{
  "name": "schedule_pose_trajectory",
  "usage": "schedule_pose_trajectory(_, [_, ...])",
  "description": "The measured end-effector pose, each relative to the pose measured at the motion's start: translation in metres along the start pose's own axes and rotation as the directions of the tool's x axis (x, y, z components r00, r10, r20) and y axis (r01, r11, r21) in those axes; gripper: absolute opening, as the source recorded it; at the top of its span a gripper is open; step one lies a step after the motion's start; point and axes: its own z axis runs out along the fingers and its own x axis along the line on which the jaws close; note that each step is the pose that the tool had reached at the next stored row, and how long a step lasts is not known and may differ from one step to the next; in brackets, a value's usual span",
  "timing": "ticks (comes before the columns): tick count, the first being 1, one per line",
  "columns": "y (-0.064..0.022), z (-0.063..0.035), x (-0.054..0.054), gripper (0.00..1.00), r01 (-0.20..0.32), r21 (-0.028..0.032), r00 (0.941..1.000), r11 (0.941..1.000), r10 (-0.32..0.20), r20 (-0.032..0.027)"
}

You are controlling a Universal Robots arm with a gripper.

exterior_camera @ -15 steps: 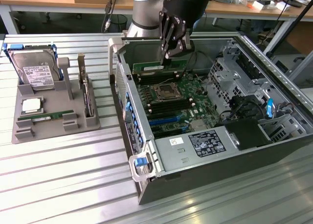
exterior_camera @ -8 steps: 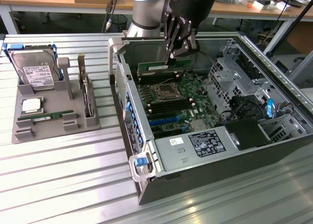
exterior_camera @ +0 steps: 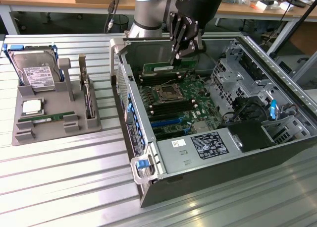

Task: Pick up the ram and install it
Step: 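Pick up the ram and move it above insertion slot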

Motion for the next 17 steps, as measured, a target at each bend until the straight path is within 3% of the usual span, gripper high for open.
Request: schedule_pose_trajectory(17, [-0.0339,-0.0013,0.001,0.12,0.0,0.0,1.0,1.0,0.0,0.0])
